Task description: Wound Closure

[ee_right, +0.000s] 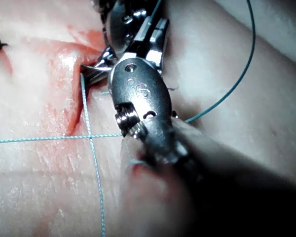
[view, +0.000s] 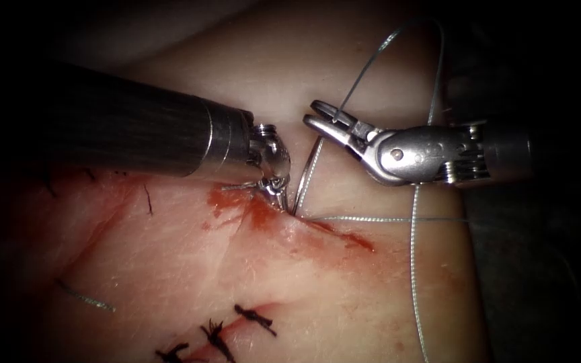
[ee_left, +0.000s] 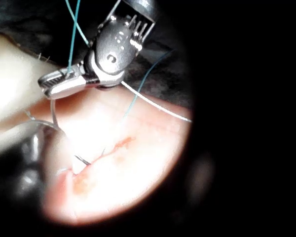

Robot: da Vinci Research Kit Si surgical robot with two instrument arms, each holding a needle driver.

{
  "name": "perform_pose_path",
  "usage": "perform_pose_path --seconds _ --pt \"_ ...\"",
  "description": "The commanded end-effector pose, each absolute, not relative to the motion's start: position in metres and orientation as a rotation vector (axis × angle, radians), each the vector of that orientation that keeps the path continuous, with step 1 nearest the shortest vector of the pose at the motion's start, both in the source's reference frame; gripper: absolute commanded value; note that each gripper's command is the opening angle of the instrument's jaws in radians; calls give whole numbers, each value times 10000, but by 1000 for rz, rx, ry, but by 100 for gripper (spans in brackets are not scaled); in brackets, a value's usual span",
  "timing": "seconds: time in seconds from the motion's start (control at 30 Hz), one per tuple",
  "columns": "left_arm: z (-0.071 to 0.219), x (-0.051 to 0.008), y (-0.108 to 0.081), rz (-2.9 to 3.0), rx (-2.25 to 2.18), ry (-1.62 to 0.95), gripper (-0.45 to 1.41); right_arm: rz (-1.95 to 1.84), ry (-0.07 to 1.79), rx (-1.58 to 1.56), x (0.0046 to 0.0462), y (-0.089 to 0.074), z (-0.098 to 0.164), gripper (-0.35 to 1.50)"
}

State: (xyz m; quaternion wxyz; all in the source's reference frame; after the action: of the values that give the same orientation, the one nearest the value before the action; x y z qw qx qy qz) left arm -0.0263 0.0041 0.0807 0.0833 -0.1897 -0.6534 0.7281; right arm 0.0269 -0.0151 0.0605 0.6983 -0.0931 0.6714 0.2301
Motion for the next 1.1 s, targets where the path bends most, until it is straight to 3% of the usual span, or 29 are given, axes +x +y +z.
perform_pose_path --seconds 0.03,0.37,1.1 --pt "811 -268 40 2173 -566 -1951 -45 512 1499 -208 277 -152 608 -35" --pt "809 -269 40 2171 -567 -1952 -45 311 1444 -410 278 -141 603 -35" --pt "802 -268 34 2167 -569 -1956 -45 216 1433 -438 275 -143 607 -35"
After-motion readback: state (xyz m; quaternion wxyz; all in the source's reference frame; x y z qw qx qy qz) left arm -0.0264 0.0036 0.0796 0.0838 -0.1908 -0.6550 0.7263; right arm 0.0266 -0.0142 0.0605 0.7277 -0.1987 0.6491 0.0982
